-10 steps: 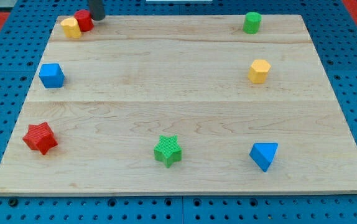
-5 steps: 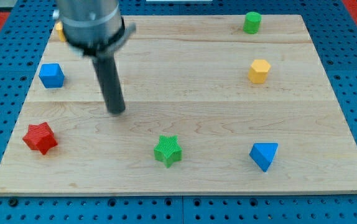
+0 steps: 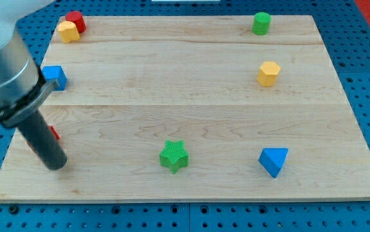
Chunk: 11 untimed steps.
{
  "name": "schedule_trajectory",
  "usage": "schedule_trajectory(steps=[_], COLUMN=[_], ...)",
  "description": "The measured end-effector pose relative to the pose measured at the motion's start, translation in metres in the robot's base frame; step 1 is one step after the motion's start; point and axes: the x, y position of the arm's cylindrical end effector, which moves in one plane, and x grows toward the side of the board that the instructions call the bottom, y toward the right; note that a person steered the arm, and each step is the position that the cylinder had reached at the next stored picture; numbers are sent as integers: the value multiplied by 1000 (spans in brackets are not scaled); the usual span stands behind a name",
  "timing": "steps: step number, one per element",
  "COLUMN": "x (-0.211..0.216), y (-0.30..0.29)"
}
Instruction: Place the red star in between blue cube and yellow heart
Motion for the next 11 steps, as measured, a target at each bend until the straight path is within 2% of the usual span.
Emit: schedule_trajectory(steps=[1, 2, 3, 4, 6, 7, 8, 11], x=[-7, -26, -60, -102, -107, -153, -169, -245], y=[-66, -46, -18, -17, 50, 18, 2, 21])
